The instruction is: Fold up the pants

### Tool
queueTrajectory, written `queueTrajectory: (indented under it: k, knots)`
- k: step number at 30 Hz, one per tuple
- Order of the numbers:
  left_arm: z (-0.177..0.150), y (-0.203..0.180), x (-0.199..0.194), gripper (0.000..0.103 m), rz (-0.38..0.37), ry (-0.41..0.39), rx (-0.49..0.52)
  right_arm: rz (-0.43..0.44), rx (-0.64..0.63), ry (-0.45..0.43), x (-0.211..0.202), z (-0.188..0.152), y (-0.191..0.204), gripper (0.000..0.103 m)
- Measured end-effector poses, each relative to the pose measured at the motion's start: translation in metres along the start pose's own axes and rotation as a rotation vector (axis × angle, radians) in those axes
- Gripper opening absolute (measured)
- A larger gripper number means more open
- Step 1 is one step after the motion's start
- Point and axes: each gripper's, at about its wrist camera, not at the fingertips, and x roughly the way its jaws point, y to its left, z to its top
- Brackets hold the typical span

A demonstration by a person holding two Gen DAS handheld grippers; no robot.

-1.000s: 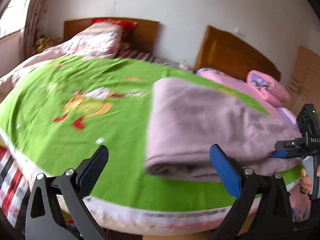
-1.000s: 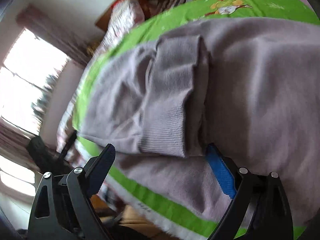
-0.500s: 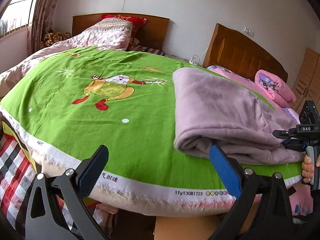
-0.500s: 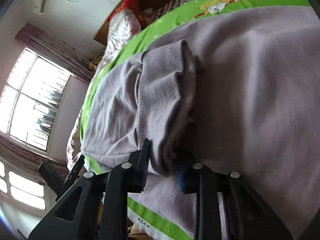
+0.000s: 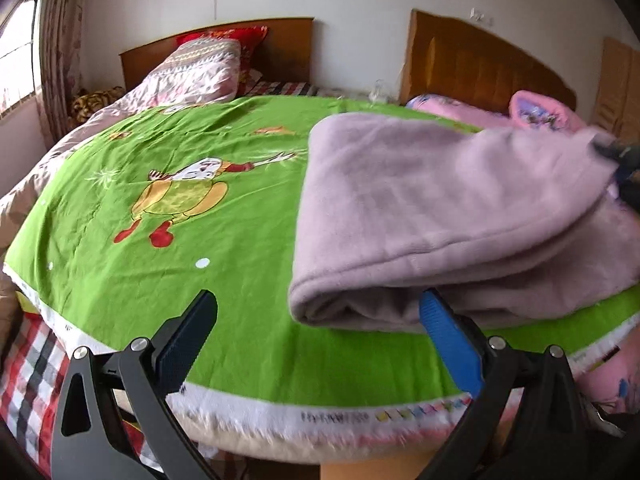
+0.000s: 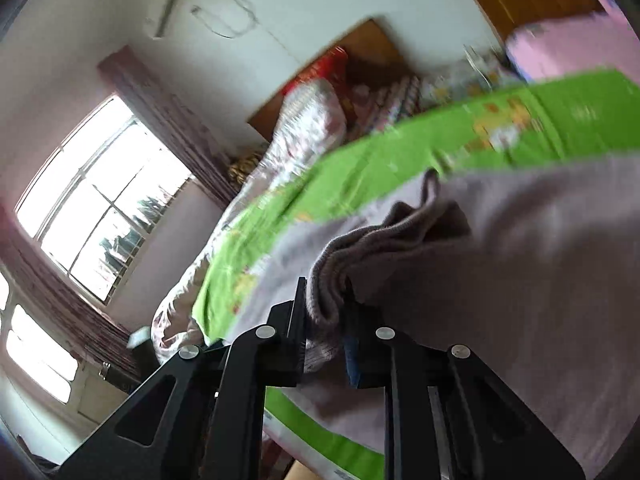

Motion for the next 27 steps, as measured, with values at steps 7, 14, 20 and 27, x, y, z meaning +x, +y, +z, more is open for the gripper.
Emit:
queueTrajectory:
  k: [7,14,20,27]
  knots:
    - [0.017,0.017,0.012,0.102,0.075,0.02,-0.077,0.009,-0.121,-0.137,-0.046,0.023,0.03,0.018]
    - [0.008,0.02,0.026,0.102,0.084,0.069,-0.111,-0.194,-0.004,0.013,-0.028,-0.03,-0.056,0.018]
    - [0.008,0.018,0.025,0.102,0.104,0.077,-0.098,-0.191,0.042,0.048,-0.017,-0.049,-0.081,0.018]
    - [0.012,0.001,0.015,0.102,0.172,0.049,-0.018,-0.181,-0.031,-0.034,-0.051,-0.031,-0.051,0.017]
